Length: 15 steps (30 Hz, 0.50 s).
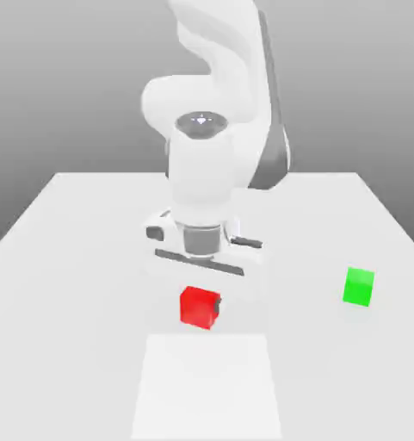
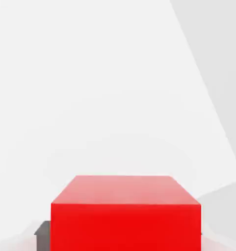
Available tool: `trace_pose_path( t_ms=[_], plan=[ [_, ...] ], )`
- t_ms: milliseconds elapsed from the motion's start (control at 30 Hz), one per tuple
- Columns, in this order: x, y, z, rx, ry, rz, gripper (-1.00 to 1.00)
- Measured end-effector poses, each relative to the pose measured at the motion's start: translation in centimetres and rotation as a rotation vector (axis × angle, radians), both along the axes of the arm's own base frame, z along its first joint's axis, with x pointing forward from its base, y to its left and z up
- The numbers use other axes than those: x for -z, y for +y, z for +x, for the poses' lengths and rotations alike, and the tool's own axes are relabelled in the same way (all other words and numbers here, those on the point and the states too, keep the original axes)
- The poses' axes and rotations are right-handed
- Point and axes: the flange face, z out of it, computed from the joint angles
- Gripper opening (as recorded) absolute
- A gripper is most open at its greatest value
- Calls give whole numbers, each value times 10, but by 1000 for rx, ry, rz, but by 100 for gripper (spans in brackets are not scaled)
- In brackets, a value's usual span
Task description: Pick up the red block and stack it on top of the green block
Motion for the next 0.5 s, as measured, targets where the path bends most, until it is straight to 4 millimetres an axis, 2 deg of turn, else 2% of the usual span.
trace_pose_path(
  t_ms=[233, 367, 500],
  plan=[
    [-10, 92, -15, -528, 1, 1, -100],
    [-16, 142, -35, -834, 1, 1, -100],
    [-22, 189, -64, -1140, 1, 1, -100]
  ],
)
